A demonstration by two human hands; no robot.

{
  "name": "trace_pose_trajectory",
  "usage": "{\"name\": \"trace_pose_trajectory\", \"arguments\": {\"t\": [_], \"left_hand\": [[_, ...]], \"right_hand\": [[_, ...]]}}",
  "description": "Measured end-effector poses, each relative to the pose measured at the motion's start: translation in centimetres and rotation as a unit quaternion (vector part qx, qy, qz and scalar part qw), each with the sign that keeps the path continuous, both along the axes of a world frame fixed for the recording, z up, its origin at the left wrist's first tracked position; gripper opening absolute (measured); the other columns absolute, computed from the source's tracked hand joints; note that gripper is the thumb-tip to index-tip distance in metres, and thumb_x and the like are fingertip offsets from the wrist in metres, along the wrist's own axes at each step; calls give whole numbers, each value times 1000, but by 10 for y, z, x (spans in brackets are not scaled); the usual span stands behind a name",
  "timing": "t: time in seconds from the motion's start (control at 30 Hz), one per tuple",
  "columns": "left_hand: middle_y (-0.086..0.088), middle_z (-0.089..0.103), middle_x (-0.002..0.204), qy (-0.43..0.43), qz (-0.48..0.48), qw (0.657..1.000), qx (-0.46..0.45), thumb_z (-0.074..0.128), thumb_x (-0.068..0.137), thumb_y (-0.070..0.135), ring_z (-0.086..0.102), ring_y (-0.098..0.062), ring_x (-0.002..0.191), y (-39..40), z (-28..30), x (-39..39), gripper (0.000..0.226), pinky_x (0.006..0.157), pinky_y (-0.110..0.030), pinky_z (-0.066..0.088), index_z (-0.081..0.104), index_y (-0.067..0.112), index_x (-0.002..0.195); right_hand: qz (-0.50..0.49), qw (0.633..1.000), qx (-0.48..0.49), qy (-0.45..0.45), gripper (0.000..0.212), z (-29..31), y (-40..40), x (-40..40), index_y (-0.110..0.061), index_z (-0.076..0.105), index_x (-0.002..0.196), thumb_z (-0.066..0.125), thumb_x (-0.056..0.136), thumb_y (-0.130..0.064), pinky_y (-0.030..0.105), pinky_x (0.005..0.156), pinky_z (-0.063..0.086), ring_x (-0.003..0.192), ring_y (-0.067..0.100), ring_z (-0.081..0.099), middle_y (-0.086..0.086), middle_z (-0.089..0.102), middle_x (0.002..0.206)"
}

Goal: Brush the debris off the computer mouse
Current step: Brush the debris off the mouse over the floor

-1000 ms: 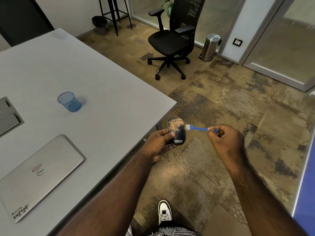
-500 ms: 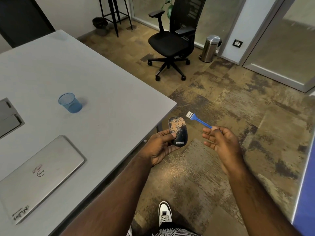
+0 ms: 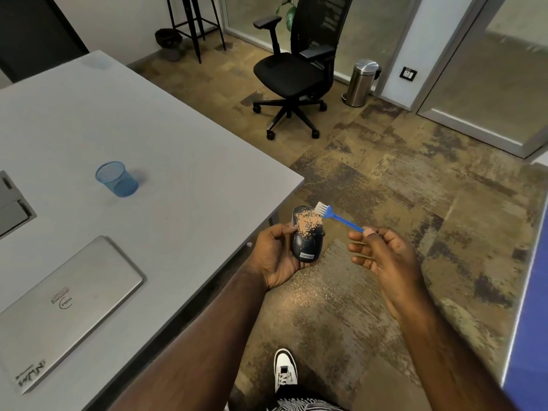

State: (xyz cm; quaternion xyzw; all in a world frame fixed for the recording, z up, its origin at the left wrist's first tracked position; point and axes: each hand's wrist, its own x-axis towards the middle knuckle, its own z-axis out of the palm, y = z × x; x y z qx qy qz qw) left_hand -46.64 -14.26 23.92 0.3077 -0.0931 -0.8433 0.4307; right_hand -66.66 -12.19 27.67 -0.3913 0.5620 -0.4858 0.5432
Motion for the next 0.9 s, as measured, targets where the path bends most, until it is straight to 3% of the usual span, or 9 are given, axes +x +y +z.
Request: {"name": "trace_pose_trajectory", "arguments": {"t": [0.1, 0.2, 0.3, 0.4, 0.5, 0.63, 0.77, 0.9], "left_hand": [[-22, 61, 121, 9, 11, 999, 43, 33, 96, 44, 60, -35, 106, -3, -7, -2, 59, 87, -49, 54, 46, 3, 137], [-22, 64, 118, 17, 30, 998, 61, 34, 98, 43, 62, -35, 106, -5, -11, -7, 57, 89, -53, 51, 49, 2, 134], [-21, 63, 119, 13, 32, 997, 67, 37, 98, 39, 62, -33, 105, -5, -12, -13, 53, 88, -52, 51, 51, 1, 131], [-25, 59, 121, 15, 33, 997, 72, 36, 98, 39, 61, -37, 103, -5, -13, -16, 56, 90, -50, 51, 45, -1, 136], [-26, 56, 123, 11, 38, 996, 79, 36, 98, 39, 60, -37, 103, -7, -13, -16, 58, 89, -49, 51, 42, -1, 139], [-22, 65, 115, 6, 48, 996, 80, 37, 99, 38, 65, -34, 100, -8, -13, -19, 50, 90, -53, 49, 51, 0, 129], [-25, 53, 130, 4, 47, 995, 89, 35, 100, 39, 61, -38, 102, -8, -8, -22, 55, 88, -51, 51, 43, 0, 138], [-22, 56, 125, 9, 55, 995, 82, 32, 101, 39, 61, -35, 102, -7, -6, -23, 56, 82, -48, 55, 40, 2, 142]], "right_hand": [[11, 997, -25, 71, 17, 2, 9, -3, -17, 68, 85, 57, 98, -13, 23, 56, 54, 61, 7, 64, -4, 72, 70], [37, 986, -41, 157, 16, 0, 18, -5, -21, 68, 80, 63, 93, -14, 25, 47, 45, 49, 7, 50, -8, 59, 55], [23, 969, -50, 242, 7, -4, 21, -8, -24, 69, 83, 65, 89, -24, 16, 36, 31, 38, 1, 42, -14, 57, 50], [-43, 955, -55, 289, 6, -5, 17, -17, -25, 70, 86, 66, 90, -25, 12, 33, 29, 36, -3, 46, -11, 58, 51], [-64, 952, -52, 295, 8, -4, 12, -24, -25, 69, 84, 65, 90, -27, 14, 33, 30, 34, -1, 43, -13, 58, 48], [-4, 960, -55, 273, 7, -3, 20, -21, -29, 69, 81, 64, 87, -30, 18, 36, 41, 40, 3, 54, -14, 68, 59], [-48, 952, -32, 300, 9, -4, 17, -23, -27, 68, 84, 63, 90, -29, 23, 45, 50, 50, 4, 64, -19, 70, 65], [-1, 964, -68, 259, 8, -2, 20, -24, -30, 68, 81, 64, 88, -29, 31, 47, 54, 46, 3, 61, -8, 70, 61]]}}
